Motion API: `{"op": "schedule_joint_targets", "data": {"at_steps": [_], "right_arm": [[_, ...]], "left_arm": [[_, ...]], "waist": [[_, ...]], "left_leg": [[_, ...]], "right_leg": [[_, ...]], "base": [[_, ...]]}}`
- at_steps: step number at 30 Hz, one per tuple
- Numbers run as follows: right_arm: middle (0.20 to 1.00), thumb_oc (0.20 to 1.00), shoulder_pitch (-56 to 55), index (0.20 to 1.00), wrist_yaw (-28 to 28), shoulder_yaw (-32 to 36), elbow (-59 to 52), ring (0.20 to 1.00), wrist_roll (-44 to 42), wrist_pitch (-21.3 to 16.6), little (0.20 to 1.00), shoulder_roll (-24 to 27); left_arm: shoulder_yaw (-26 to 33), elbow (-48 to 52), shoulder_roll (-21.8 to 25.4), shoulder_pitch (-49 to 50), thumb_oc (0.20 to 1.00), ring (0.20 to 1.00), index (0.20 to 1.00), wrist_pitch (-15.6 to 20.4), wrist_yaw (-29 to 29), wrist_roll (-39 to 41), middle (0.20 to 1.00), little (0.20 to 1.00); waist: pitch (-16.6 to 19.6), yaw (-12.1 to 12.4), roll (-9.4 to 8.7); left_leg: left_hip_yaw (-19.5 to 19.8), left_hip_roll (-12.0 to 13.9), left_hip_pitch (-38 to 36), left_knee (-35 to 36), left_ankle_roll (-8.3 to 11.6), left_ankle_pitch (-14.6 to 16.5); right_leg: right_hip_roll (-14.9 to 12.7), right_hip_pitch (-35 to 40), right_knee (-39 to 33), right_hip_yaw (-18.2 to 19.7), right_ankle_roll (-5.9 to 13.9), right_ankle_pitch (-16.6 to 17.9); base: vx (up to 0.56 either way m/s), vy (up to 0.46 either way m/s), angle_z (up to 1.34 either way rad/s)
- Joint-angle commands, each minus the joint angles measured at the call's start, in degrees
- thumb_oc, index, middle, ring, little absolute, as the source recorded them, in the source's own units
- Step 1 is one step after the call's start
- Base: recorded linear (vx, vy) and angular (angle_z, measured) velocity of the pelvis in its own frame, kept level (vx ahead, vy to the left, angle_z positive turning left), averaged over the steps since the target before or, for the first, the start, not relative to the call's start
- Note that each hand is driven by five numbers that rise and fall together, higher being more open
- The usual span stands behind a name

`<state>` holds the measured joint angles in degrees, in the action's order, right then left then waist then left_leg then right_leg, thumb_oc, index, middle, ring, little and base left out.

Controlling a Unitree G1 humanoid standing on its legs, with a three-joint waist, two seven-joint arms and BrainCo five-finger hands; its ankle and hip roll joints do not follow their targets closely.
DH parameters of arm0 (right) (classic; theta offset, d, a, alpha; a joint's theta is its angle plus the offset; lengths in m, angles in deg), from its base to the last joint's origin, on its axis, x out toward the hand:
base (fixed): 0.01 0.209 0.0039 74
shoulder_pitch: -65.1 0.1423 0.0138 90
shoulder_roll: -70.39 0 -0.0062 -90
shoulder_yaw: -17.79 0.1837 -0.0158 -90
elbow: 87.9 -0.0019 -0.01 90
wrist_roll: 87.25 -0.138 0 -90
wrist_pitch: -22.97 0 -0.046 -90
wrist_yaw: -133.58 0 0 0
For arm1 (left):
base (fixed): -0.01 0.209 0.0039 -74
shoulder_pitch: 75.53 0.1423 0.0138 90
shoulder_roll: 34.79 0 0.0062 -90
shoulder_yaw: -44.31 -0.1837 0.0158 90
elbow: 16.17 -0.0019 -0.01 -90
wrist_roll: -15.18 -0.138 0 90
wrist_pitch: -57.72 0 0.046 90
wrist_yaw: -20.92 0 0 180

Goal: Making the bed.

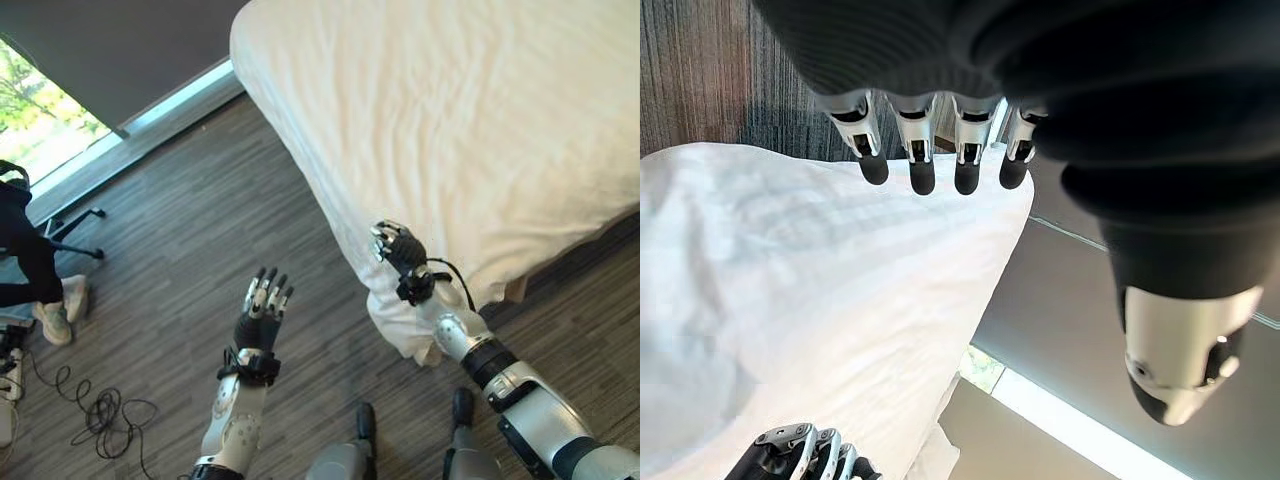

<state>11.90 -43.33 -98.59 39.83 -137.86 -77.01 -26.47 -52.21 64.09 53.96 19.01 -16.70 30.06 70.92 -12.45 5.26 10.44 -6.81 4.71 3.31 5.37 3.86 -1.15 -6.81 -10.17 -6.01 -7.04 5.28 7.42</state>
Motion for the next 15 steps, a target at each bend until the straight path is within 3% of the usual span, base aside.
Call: {"op": "schedule_joint_targets", "data": {"at_steps": [1, 5, 8, 9, 15], "right_arm": [[0.2, 0.2, 6.0, 0.2, 0.3, 2.3, 1.8, 0.2, -1.9, -2.2, 0.2, -1.3], [0.2, 0.2, 9.9, 0.2, -1.3, 7.4, 11.9, 0.2, -4.5, -2.3, 0.2, 0.3], [0.2, 0.2, 13.3, 0.2, -1.5, 11.4, 22.8, 0.2, -5.1, 0.1, 0.2, 3.2], [0.2, 0.2, 13.3, 0.2, -1.4, 11.5, 22.9, 0.2, -5.1, 0.1, 0.2, 3.2], [0.2, 0.2, 7.4, 0.2, -1.1, 14.0, 30.2, 0.2, -3.8, 1.8, 0.2, 5.1]], "left_arm": [[-1.0, 1.8, 3.1, -2.2, 1.0, 1.0, 1.0, 2.3, -0.1, -1.0, 1.0, 1.0], [-2.2, 1.2, 3.1, -2.3, 1.0, 1.0, 1.0, 2.3, 0.0, -0.2, 1.0, 1.0], [-4.8, 1.4, 3.1, -2.1, 1.0, 1.0, 1.0, 1.6, 0.9, 0.1, 1.0, 1.0], [-4.9, 1.4, 3.1, -2.1, 1.0, 1.0, 1.0, 1.6, 0.9, 0.1, 1.0, 1.0], [-5.6, 1.9, 2.4, -1.3, 1.0, 1.0, 1.0, 1.0, 1.7, -1.1, 1.0, 1.0]], "waist": [[-0.5, 1.2, -1.16], [-0.7, 2.1, 0.07], [-1.0, 3.3, 2.41], [-1.0, 3.4, 2.41], [-1.6, 2.3, 4.12]], "left_leg": [[3.9, -1.7, 1.5, -0.4, 0.26, -3.0], [3.7, -2.1, 2.9, -0.4, 0.28, -3.2], [3.0, -2.3, 4.5, -0.4, 0.36, -3.7], [3.0, -2.3, 4.6, -0.4, 0.36, -3.7], [1.4, -2.3, 5.4, -0.4, 0.76, -3.7]], "right_leg": [[-1.3, -1.0, 1.9, 0.8, 0.72, 1.3], [-1.6, -2.6, 1.8, 1.1, 0.89, 1.8], [-1.7, -4.3, 1.6, 1.8, 1.29, 2.0], [-1.7, -4.4, 1.6, 1.8, 1.29, 2.1], [-1.5, -5.8, 1.2, 3.1, 1.78, 2.2]], "base": [[-0.05, 0.005, 0.09], [-0.03, 0.011, 0.05], [-0.01, 0.004, -0.12], [0.0, 0.008, -0.15], [0.02, 0.016, -0.06]]}}
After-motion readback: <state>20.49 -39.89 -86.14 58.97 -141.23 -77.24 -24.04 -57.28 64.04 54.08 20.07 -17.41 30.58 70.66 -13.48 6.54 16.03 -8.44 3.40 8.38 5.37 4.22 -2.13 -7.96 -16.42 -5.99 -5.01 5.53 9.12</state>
